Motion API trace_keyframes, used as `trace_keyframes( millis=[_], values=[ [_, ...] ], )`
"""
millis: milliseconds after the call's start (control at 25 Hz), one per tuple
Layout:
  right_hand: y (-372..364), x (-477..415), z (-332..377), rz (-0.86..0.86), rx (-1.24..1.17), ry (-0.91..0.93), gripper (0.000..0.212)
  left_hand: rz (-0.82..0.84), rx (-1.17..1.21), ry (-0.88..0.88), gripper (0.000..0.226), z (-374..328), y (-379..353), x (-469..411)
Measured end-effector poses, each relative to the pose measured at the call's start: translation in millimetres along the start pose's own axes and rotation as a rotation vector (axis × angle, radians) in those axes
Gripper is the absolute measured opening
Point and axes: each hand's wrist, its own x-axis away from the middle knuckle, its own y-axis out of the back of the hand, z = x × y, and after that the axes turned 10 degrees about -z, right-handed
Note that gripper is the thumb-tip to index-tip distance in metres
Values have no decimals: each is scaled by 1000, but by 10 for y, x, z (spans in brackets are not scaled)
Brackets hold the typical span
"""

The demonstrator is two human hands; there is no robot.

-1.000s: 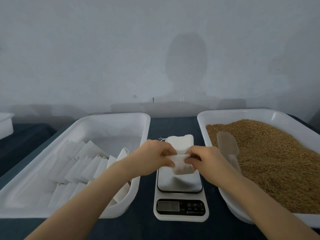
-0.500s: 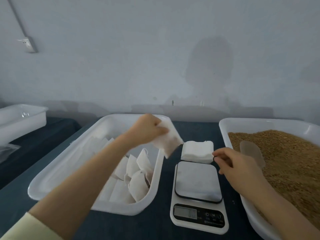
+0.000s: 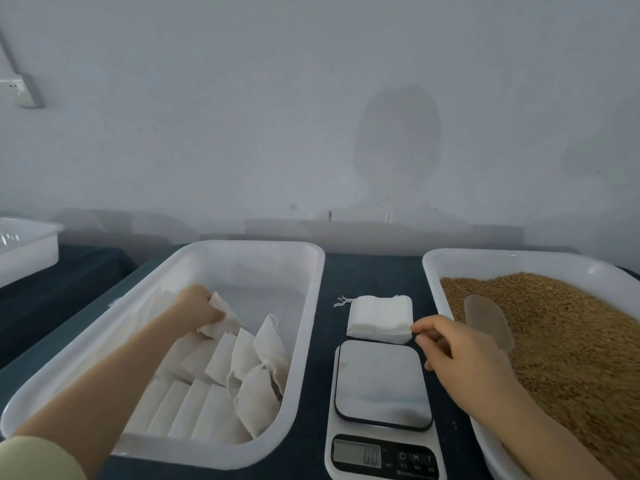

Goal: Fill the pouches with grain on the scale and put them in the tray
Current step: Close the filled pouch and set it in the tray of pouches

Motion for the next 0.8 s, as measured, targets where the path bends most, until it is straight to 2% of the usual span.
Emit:
trace_keyframes(
  millis=[80,120,200,280,360,400,480,560,680,800],
  values=[
    [-1,-1,3,-1,-8,4,14,-32,-56,11,24,-1,-29,21],
    [-3,2,4,-2,-11,9,14,-56,-84,-25,36,-28,-57,42],
    [-2,7,7,-4,-12,17,14,-167,-186,-194,59,-138,-125,127],
    [1,11,10,-6,-7,18,14,-344,-224,-455,54,-345,-171,294],
    [12,19,22,-5,3,20,15,-357,-52,-612,42,-649,-232,544],
    [15,20,30,-4,1,18,16,-290,65,-606,39,-811,-279,688],
    [25,21,40,4,0,9,16,-114,229,-480,41,-1080,-406,929],
    [41,27,60,9,4,4,17,21,229,-375,45,-1213,-521,1071],
    [71,30,58,-3,-9,1,18,67,255,-296,52,-1267,-523,1130],
    [80,36,63,-10,-19,0,19,104,243,-288,53,-1288,-481,1183]
  ],
)
